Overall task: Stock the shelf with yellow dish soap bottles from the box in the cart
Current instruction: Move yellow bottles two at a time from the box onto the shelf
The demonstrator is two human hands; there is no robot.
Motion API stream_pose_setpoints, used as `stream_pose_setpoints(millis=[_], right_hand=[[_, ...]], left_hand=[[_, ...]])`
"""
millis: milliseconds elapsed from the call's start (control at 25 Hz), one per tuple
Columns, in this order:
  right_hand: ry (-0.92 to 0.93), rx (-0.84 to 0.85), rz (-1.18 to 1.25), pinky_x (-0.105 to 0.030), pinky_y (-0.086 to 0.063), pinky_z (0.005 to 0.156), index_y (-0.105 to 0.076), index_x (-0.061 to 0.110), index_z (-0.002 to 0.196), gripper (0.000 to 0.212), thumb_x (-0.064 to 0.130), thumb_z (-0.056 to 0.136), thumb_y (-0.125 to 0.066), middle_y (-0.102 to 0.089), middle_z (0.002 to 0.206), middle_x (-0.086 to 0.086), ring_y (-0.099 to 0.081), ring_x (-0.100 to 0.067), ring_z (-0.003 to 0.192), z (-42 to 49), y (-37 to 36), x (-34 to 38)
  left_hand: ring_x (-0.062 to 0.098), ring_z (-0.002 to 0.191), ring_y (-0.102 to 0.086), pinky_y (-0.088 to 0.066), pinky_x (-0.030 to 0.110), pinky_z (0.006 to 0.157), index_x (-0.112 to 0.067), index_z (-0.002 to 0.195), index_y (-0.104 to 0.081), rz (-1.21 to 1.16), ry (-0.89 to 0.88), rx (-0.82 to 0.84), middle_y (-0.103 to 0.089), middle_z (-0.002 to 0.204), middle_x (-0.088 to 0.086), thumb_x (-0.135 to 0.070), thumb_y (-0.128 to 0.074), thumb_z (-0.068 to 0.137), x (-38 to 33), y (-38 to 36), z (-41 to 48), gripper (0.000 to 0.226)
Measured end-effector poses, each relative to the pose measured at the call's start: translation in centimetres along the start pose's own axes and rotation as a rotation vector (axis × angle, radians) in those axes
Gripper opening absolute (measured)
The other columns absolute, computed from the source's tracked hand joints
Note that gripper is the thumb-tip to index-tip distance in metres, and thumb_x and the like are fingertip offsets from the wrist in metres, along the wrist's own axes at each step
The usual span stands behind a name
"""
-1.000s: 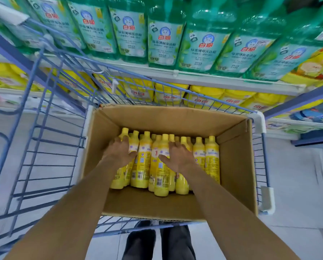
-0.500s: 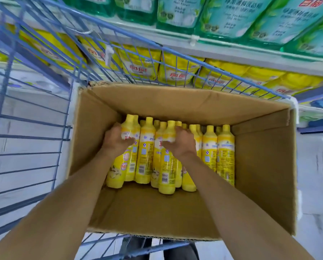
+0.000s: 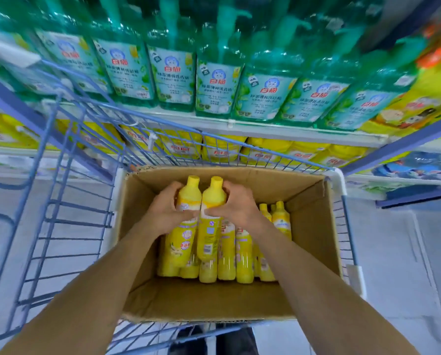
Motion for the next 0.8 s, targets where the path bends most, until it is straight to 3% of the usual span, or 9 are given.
stream_pose_setpoints(millis=[120,280,480,600,800], right_hand=[[0.128,-0.097,0.044,-0.031,-0.052,0.072,-0.069,0.018,0.101,0.056,0.035,0.055,-0.096,-0.073,0.092,0.001,-0.065,-0.014,0.083,-3.0,7.2,5.1],[0.288,-0.192,0.083,-0.014,-0.043,0.063,-0.058,0.031,0.085,0.047,0.032,0.057,-0.096,-0.06,0.076,0.016,-0.05,0.003,0.066,-7.2,17.4,12.5],[0.501,-0.353,0.183,-0.038,-0.06,0.077,-0.067,0.03,0.095,0.05,0.036,0.052,-0.091,-0.074,0.088,0.01,-0.065,-0.004,0.077,-11.8,28.9,19.9],[0.592,-0.409,0.235,-0.046,-0.061,0.082,-0.068,0.025,0.099,0.052,0.03,0.054,-0.094,-0.076,0.096,-0.001,-0.069,-0.012,0.085,-13.0,35.0,22.7],[0.706,-0.434,0.266,-0.036,-0.06,0.084,-0.065,0.002,0.115,0.053,-0.002,0.067,-0.089,-0.074,0.105,-0.011,-0.068,-0.014,0.087,-12.8,44.8,26.2]], left_hand=[[0.026,0.109,-0.068,-0.055,0.053,0.093,-0.013,0.126,-0.053,-0.054,-0.145,0.005,-0.07,0.116,0.006,-0.026,-0.092,0.058,-8.7,1.9,-2.5,0.079],[0.022,0.106,-0.068,-0.058,0.044,0.09,-0.01,0.124,-0.052,-0.039,-0.313,-0.014,-0.068,0.117,0.008,-0.013,-0.091,0.064,-21.6,4.9,-6.3,0.072],[0.015,0.097,-0.067,-0.059,0.025,0.079,-0.013,0.118,-0.051,-0.071,-0.559,-0.039,-0.068,0.114,0.007,0.008,-0.084,0.07,-36.2,7.1,-10.2,0.061],[0.016,0.102,-0.069,-0.059,0.028,0.085,-0.007,0.122,-0.051,-0.084,-0.649,-0.058,-0.068,0.119,0.012,0.01,-0.084,0.069,-42.7,7.3,-10.9,0.065],[0.023,0.109,-0.069,-0.058,0.035,0.093,-0.007,0.128,-0.053,-0.073,-0.782,-0.102,-0.069,0.122,0.011,-0.002,-0.091,0.065,-52.3,7.1,-9.7,0.073]])
Point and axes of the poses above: each hand's wrist, its own z-axis towards the middle knuckle, its own y-axis out of the back of the hand, x = y × z, the point moved 3 cm from there along z, towards the middle knuckle
